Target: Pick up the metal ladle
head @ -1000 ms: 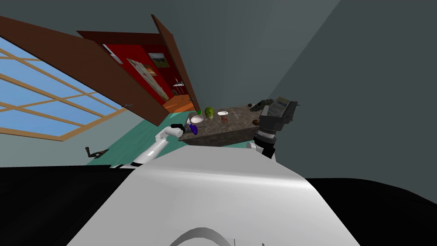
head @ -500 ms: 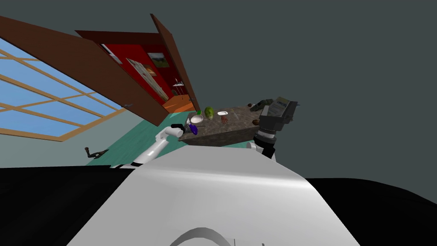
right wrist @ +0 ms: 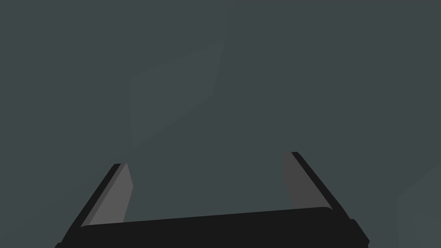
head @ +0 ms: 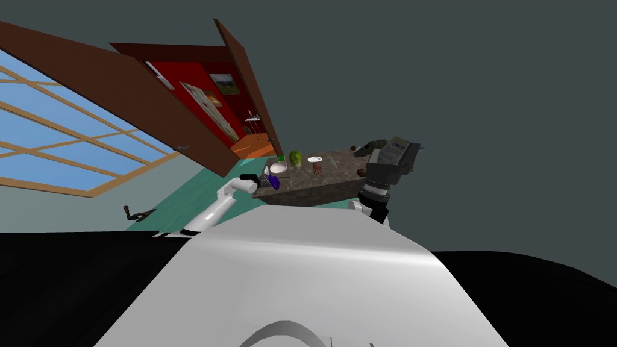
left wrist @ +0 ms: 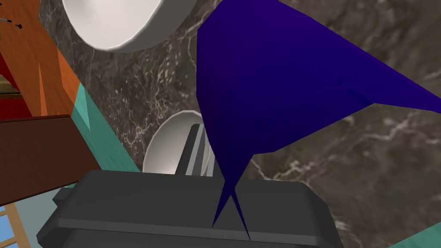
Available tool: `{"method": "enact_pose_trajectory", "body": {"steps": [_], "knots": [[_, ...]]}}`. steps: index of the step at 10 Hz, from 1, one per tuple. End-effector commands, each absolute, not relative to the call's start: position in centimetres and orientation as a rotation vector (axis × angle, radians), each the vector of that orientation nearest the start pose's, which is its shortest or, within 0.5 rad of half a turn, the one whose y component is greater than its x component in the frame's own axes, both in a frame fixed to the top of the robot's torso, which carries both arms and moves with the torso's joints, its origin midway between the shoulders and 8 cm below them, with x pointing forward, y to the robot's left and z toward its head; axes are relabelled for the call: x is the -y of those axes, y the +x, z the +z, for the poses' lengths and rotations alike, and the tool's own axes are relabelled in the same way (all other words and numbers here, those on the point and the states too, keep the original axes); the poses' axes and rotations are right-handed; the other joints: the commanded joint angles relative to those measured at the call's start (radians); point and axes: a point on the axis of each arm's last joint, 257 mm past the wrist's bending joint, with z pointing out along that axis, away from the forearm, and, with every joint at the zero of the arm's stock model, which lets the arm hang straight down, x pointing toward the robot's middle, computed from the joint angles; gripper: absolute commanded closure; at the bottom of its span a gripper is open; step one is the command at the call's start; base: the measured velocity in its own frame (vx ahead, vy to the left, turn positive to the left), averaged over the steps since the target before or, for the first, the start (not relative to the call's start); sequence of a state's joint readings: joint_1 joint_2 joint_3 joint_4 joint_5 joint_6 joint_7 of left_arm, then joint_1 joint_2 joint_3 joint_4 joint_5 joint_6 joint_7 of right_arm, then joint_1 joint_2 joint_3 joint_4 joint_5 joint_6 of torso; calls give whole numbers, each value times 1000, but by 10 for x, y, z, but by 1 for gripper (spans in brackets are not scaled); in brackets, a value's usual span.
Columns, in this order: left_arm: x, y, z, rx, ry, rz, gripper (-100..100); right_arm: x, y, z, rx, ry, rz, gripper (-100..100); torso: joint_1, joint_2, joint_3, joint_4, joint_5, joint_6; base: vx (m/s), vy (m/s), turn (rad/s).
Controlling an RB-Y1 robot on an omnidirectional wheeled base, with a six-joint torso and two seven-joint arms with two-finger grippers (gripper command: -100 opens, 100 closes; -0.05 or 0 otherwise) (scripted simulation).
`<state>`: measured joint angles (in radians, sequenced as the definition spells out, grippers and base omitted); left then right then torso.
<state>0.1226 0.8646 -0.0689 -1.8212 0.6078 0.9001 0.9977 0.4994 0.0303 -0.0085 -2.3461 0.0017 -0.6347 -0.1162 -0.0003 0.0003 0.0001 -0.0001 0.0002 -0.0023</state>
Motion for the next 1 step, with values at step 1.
{"method": "enact_pose_trajectory", "body": {"steps": [1], "knots": [[-419, 422, -320, -1097, -2430, -848, 0, 277, 303, 76, -423, 543, 1441, 0, 0, 0, 0, 0, 0, 0, 0, 0, 0]]}}
